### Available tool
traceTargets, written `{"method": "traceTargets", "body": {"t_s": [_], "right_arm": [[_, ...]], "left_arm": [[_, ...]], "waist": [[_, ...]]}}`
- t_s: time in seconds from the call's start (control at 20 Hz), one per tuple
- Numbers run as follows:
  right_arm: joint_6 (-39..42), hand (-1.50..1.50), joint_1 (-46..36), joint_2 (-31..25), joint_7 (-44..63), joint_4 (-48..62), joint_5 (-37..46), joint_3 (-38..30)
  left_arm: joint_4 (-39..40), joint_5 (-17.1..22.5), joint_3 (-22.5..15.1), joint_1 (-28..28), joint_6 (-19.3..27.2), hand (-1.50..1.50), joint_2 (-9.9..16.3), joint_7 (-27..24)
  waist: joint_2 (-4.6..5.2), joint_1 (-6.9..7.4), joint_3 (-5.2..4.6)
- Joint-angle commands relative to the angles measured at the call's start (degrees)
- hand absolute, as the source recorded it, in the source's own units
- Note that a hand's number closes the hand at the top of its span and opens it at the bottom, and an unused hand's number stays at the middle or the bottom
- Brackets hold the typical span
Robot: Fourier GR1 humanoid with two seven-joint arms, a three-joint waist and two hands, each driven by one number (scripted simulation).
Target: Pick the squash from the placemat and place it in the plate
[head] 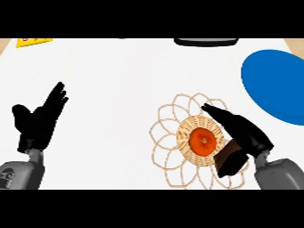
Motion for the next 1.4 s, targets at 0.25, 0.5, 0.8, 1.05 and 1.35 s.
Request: {"method": "traceTargets", "body": {"t_s": [0.25,0.5,0.8,1.05,1.35], "right_arm": [[-0.2,-1.5,-8.9,6.1,-0.5,12.7,7.2,-1.8],[-0.3,-1.5,-0.5,8.0,1.1,5.5,12.0,1.2],[3.3,1.5,-6.3,8.3,-4.7,14.0,13.7,2.7],[2.7,1.5,-2.3,10.7,-4.5,8.2,14.6,3.4],[0.2,1.5,-2.7,9.3,-12.8,11.6,15.1,1.4]], "left_arm": [[-1.2,-0.7,2.1,2.2,-3.1,0.0,-0.9,-1.3],[-1.0,-1.0,4.7,1.2,-4.6,0.0,-0.9,-0.6],[2.7,-3.1,4.3,-2.8,-3.1,0.0,-2.3,0.2],[-6.1,-2.4,4.0,0.2,-3.6,0.0,-2.3,5.4],[-3.0,-5.6,2.6,1.8,-2.2,0.0,-5.1,2.1]], "waist": [[0.11,0.41,0.03],[0.01,-0.05,0.02],[0.14,0.08,0.03],[-0.05,0.04,0.04],[0.03,0.03,0.04]]}}
